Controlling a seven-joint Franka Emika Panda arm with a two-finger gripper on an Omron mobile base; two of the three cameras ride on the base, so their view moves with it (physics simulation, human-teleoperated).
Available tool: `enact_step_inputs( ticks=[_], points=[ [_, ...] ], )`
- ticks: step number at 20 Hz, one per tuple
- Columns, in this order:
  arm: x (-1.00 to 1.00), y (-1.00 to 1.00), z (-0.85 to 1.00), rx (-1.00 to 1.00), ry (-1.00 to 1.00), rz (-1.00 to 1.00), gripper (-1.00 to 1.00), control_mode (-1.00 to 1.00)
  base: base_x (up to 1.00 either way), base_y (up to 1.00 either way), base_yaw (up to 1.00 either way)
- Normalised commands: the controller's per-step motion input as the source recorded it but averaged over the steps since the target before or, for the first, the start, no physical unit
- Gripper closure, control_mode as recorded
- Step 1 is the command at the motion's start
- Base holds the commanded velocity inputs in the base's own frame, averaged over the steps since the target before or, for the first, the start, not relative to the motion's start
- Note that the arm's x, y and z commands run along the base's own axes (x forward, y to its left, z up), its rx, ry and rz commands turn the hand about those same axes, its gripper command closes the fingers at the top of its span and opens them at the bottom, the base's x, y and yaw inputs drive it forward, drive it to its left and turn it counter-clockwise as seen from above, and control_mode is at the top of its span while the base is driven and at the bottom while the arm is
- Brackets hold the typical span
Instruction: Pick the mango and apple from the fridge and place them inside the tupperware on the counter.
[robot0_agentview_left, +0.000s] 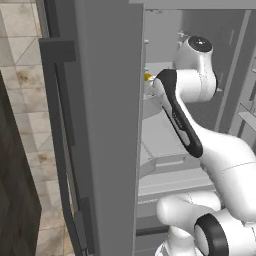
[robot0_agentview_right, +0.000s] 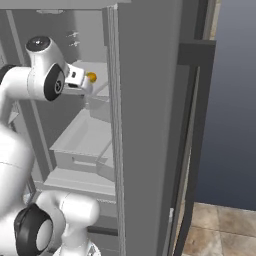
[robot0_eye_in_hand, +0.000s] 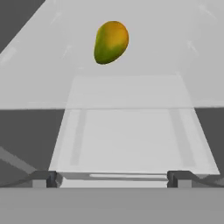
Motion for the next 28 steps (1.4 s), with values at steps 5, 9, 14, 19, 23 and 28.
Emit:
enact_step_inputs(
  ticks=[5,9,14,19,23,28],
  points=[
    [0.79,0.17,0.00,-0.01,0.00,0.00,-1.00,-1.00,0.00,0.00,0.00],
    [0.71,0.05,0.00,0.00,0.01,0.00,-1.00,-1.00,0.00,0.00,0.00],
    [0.64,0.01,0.00,0.00,0.02,0.00,-1.00,-1.00,0.00,0.00,0.00],
    [0.60,0.00,0.00,0.00,0.12,0.00,-1.00,-1.00,0.00,0.00,0.00],
    [0.59,0.00,-0.01,0.00,0.16,-0.06,-1.00,-1.00,0.00,0.00,0.00],
    [0.57,0.01,-0.04,0.00,0.12,-0.09,-1.00,-1.00,0.00,0.00,0.00]
  ],
)
